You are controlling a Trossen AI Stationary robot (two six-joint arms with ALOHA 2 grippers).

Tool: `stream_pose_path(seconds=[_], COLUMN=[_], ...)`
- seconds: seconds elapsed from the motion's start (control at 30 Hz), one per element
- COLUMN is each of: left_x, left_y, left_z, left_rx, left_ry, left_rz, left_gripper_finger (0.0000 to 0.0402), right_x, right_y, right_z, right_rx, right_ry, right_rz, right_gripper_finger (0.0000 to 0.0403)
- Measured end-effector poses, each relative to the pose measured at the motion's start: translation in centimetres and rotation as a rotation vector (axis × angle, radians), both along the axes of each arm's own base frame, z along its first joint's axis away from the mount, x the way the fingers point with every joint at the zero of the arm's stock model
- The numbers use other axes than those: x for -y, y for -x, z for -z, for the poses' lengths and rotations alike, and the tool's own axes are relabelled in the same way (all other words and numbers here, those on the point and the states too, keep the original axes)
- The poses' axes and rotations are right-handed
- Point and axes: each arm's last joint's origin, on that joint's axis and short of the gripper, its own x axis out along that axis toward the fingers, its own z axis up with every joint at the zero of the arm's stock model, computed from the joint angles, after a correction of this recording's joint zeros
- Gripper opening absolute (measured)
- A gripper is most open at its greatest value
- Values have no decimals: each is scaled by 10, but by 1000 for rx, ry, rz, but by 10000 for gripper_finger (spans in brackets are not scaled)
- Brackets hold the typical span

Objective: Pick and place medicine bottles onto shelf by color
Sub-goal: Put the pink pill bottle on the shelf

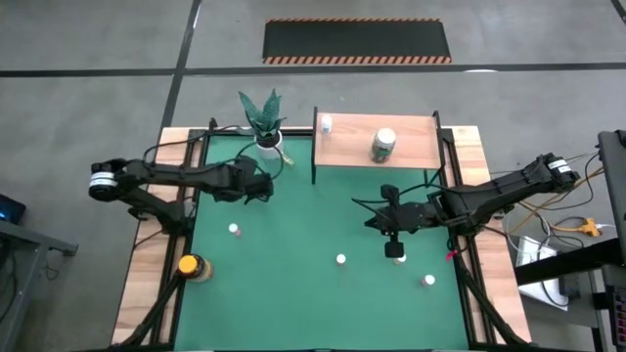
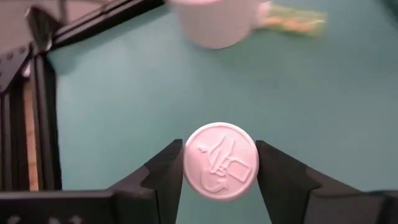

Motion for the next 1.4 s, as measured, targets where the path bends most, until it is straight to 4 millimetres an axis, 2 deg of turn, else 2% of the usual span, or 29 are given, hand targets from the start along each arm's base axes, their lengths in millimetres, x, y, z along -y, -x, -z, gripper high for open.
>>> stream_pose_path(seconds=[0.33,0.47,0.6,0.8,0.97,1.2,1.4], left_x=[62,75,78,59,27,-14,-27], left_y=[-36,-61,-90,-132,-149,-162,-177], left_z=[-81,-107,-124,-141,-147,-131,-111], left_rx=[119,128,68,47,113,165,163], left_ry=[1,-63,-175,-313,-350,-306,-292], left_rz=[317,453,568,668,660,573,532], left_gripper_finger=[161,161,161,162,162,162,162], right_x=[0,0,-3,-12,-22,-30,-30], right_y=[1,3,5,10,17,22,22], right_z=[2,4,5,3,-1,-4,-3], right_rx=[-20,-47,-62,-49,-29,-12,-13], right_ry=[15,20,23,8,-11,-19,-26], right_rz=[-9,-8,-24,-58,-94,-126,-121], right_gripper_finger=[8,8,8,9,9,9,9])
